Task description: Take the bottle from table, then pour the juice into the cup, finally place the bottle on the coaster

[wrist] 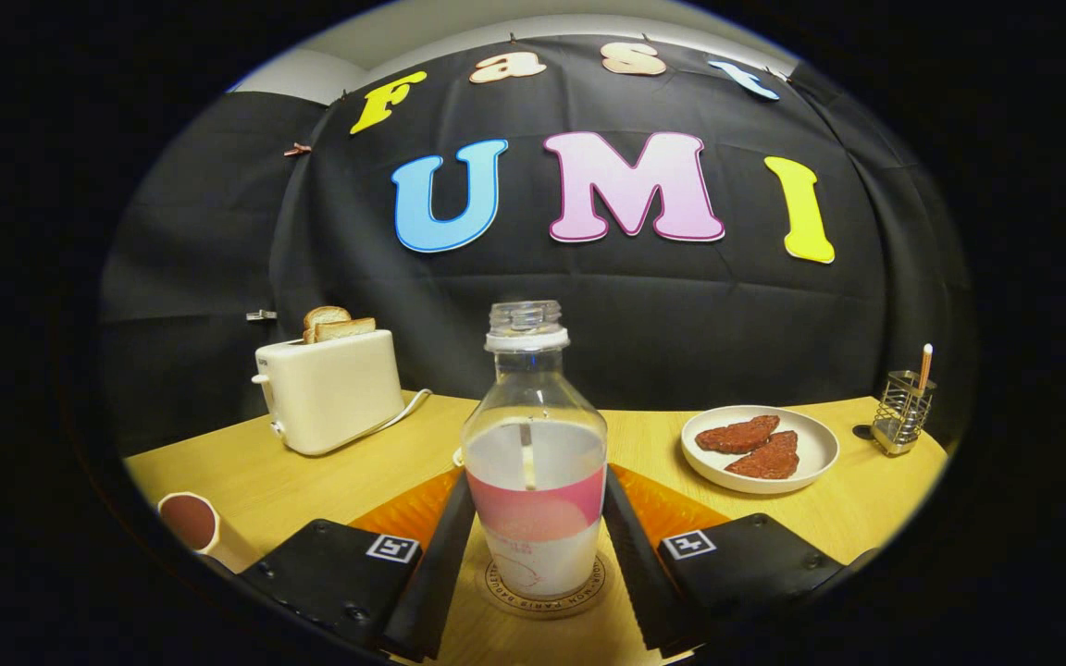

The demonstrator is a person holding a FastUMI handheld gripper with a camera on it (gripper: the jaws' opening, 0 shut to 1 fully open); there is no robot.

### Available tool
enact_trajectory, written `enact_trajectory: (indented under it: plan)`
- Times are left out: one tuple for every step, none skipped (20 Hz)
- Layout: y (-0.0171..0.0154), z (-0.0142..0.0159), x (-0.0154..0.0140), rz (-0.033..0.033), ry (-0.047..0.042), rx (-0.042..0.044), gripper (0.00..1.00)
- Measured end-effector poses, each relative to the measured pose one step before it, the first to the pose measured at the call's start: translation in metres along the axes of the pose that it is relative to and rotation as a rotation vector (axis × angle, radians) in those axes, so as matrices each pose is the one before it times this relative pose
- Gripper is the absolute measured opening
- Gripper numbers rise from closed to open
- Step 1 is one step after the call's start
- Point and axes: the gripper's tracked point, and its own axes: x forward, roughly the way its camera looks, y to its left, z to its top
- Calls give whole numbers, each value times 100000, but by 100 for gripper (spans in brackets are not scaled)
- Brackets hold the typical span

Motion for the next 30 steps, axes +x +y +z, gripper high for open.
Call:
enact_trajectory:
  plan:
    - [-138,-301,-60,-636,1465,367,83]
    - [-161,-152,-207,-914,1027,-407,90]
    - [-166,-21,-227,-774,505,-1036,93]
    - [-156,209,-336,-689,-52,-789,99]
    - [-68,88,-349,25,109,-524,100]
    - [-24,38,-394,-52,318,-11,100]
    - [62,50,-633,392,433,388,100]
    - [-4,18,-558,-308,531,-40,100]
    - [24,244,-657,-114,311,-321,100]
    - [-7,406,-700,-818,-325,-1057,100]
    - [7,684,-836,-361,-911,-153,100]
    - [224,621,-727,-142,-210,49,100]
    - [151,626,-843,-47,-453,424,100]
    - [176,901,-864,-327,-758,57,100]
    - [48,1087,-989,-595,-1181,211,100]
    - [123,891,-950,-417,-54,-923,100]
    - [-158,1488,-1079,-1592,-2043,-119,99]
    - [-151,1557,-892,-1316,-1760,-540,100]
    - [-495,1687,-1130,-2853,-1726,50,99]
    - [-115,1321,-924,-878,-543,471,99]
    - [48,1259,-907,-983,-1150,123,99]
    - [-29,1287,-901,-271,-1340,-1209,99]
    - [-276,1174,-842,-1881,-1291,-1855,99]
    - [-315,919,-790,-504,-721,-1234,98]
    - [-119,751,-746,-823,-393,-608,98]
    - [-101,707,-759,-477,372,-297,98]
    - [49,841,-770,-60,-481,-412,98]
    - [-140,1038,-711,-1342,-1048,-416,98]
    - [-262,1089,-803,-773,-924,-75,98]
    - [-177,919,-577,-1395,-636,551,98]
